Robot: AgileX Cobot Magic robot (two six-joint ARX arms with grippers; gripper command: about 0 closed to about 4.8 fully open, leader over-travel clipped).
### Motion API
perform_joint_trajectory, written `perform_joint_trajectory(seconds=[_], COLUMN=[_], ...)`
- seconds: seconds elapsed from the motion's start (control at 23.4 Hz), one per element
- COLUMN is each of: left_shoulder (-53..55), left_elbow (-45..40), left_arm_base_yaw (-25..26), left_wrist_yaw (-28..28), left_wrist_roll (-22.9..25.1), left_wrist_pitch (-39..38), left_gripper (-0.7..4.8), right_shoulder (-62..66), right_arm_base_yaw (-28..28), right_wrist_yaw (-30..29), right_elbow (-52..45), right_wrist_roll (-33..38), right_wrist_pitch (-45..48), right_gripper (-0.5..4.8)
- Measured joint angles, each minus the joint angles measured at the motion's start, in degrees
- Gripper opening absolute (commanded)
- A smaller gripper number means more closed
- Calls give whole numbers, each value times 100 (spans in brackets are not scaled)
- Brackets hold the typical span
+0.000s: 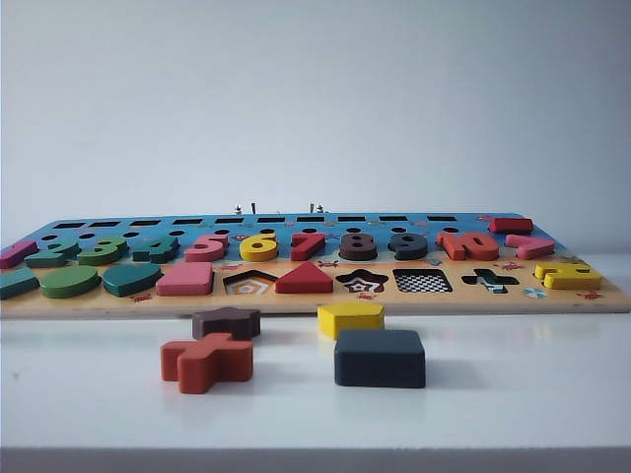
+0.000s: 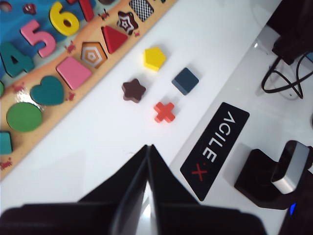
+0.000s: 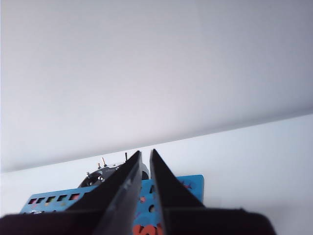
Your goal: Insert the cube into the slot.
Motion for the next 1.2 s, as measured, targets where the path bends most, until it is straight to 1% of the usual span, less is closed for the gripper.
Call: perform_joint_trajectory(seconds=[0.09,0.13,0.26,0.38,0.43,0.56,0.6,0.68,0.81,0.86,0.9,1.03,1.2], left_shoulder=[13,11,11,9,9,9,9,9,9,9,9,9,9], left_elbow=[0,0,0,0,0,0,0,-2,-2,-2,-2,-2,-2], left_arm_base_yaw=[0,0,0,0,2,2,2,2,2,2,2,2,2], left_wrist_yaw=[-2,-2,-2,-2,-2,-4,-7,-7,-9,-11,-11,-11,-13], left_wrist_roll=[0,2,0,17,59,85,85,87,105,105,105,105,105], left_wrist_pitch=[114,142,149,149,151,201,245,402,555,560,566,564,564], left_gripper=[20,20,20,20,20,20,20,20,20,20,20,20,20], right_shoulder=[0,2,26,140,234,450,546,817,1416,1617,2024,2962,3733], right_arm_base_yaw=[0,0,0,0,0,0,0,2,61,76,79,275,485], right_wrist_yaw=[-199,-304,-645,-1016,-1281,-1777,-1943,-2181,-2549,-2645,-2798,-2881,-2883], right_elbow=[452,614,1008,1316,1475,1722,1825,2120,2695,2857,3171,3777,4162], right_wrist_roll=[-79,-166,-483,-848,-1060,-1379,-1493,-1705,-2006,-2074,-2236,-2968,-3386], right_wrist_pitch=[-328,-442,-905,-1447,-1727,-1932,-1980,-2004,-2055,-2162,-2485,-3447,-3936], right_gripper=[95,97,111,138,154,203,236,253,253,253,253,252,252])
